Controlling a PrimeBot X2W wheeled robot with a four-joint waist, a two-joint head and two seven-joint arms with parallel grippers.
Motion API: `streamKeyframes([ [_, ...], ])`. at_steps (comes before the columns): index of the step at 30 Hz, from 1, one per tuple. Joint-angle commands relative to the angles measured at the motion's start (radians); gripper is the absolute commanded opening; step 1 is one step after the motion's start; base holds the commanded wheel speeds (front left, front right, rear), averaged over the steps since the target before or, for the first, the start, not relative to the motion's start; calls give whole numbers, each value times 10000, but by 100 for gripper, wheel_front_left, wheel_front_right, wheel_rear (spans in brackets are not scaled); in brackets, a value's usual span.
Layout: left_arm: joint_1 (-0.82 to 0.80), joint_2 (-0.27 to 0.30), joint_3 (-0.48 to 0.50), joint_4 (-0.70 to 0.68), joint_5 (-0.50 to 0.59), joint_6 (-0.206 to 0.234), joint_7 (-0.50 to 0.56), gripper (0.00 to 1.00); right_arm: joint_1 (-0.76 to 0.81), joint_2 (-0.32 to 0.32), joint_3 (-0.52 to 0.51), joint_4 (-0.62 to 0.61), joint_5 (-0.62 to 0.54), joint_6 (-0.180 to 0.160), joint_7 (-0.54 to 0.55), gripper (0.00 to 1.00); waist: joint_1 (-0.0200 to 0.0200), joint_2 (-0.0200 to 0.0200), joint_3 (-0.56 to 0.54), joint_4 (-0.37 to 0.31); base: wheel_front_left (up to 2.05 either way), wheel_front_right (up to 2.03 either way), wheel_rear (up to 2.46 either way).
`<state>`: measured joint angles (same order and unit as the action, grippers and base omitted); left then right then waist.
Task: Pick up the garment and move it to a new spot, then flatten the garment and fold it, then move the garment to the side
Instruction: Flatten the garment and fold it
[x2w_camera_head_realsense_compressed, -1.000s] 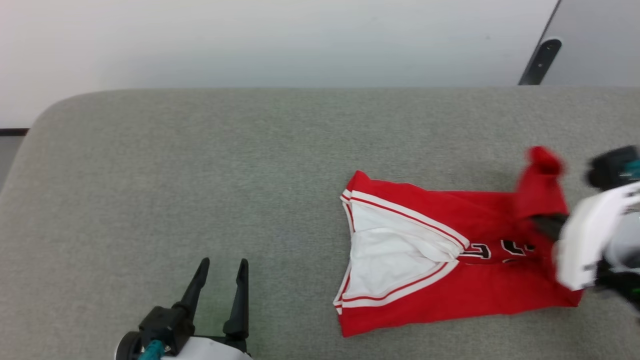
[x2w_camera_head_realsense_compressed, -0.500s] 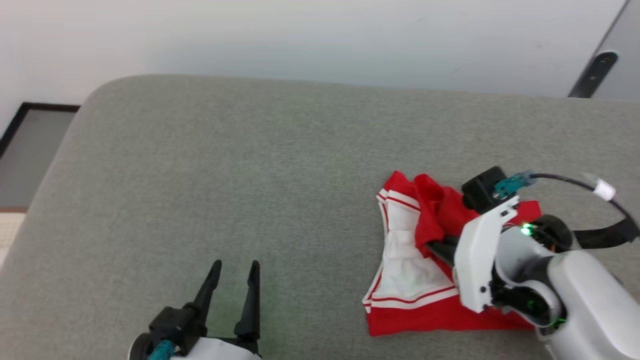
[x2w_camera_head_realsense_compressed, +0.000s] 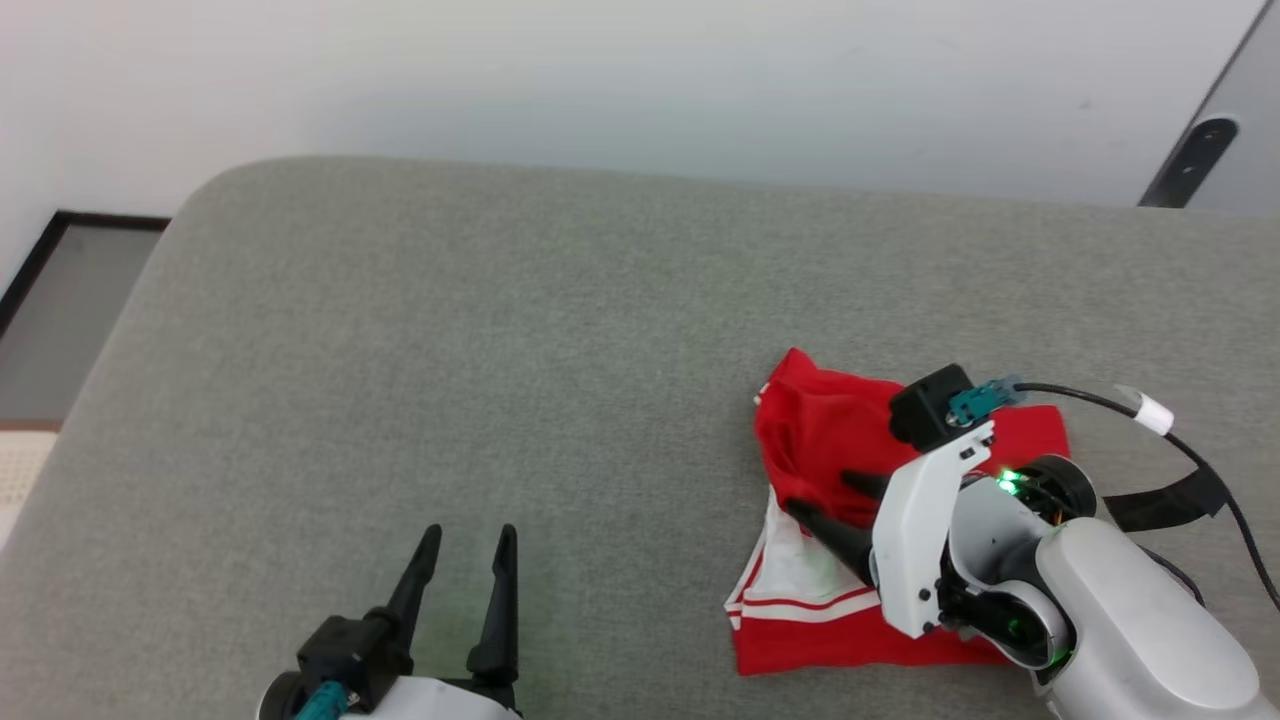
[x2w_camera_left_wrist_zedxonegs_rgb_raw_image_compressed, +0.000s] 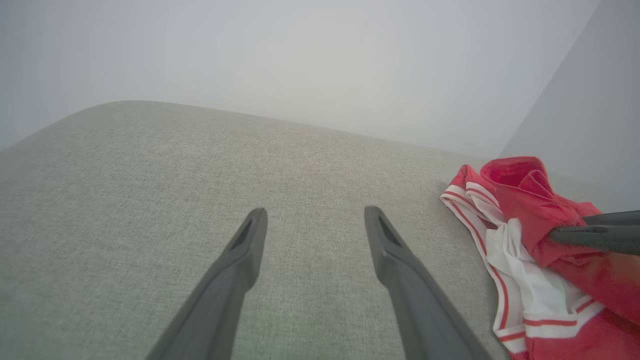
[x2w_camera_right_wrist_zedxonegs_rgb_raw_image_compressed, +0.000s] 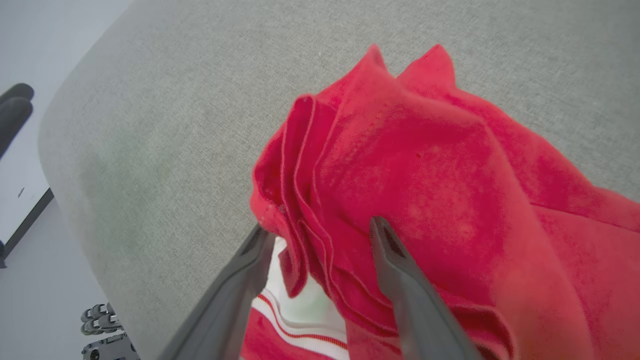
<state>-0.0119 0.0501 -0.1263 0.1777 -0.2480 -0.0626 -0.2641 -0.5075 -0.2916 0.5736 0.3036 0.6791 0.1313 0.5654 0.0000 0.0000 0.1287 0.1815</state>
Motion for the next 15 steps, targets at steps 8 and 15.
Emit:
streamKeyframes([
  [8, -123, 6, 206, 400, 335, -349, 4, 100, 314, -246, -573, 333, 286, -13, -1478, 100, 0, 0, -628, -777, 0, 0, 0],
  [15, -400, 100, 773, 753, 372, -465, 6, 100, 1009, -667, -1398, 654, -127, -13, -2504, 100, 0, 0, -918, -1297, 0, 0, 0],
])
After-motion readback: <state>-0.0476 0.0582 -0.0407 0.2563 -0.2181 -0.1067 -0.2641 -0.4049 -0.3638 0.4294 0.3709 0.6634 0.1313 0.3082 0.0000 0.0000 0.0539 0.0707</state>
